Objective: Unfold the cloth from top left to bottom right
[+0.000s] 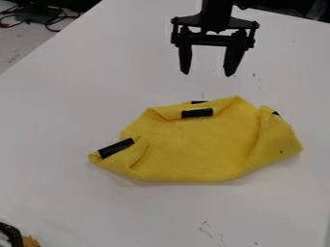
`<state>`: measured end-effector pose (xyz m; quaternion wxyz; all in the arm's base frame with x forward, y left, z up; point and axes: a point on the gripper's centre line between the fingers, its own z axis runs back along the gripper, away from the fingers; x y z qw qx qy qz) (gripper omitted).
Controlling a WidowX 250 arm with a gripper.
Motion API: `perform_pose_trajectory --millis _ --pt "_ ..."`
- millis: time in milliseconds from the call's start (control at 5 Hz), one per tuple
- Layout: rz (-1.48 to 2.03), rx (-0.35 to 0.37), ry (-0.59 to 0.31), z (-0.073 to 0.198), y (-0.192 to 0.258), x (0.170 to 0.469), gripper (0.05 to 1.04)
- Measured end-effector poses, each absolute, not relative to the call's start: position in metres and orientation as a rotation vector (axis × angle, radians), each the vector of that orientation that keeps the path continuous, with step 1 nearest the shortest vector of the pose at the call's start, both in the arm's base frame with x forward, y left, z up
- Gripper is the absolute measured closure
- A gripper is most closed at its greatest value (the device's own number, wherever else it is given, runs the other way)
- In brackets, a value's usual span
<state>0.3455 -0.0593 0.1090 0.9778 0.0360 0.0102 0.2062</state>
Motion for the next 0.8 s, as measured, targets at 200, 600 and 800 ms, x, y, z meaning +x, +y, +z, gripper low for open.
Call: perform_pose_trajectory --millis 200,600,800 --pt "0.459 0.063 0.051 0.123 -0.059 0.319 0.084" --pt "0.590 0.097 0.104 0.153 -0.065 0.263 0.084" --pt "0.638 0.063 0.118 0.158 -0.073 0.235 0.084"
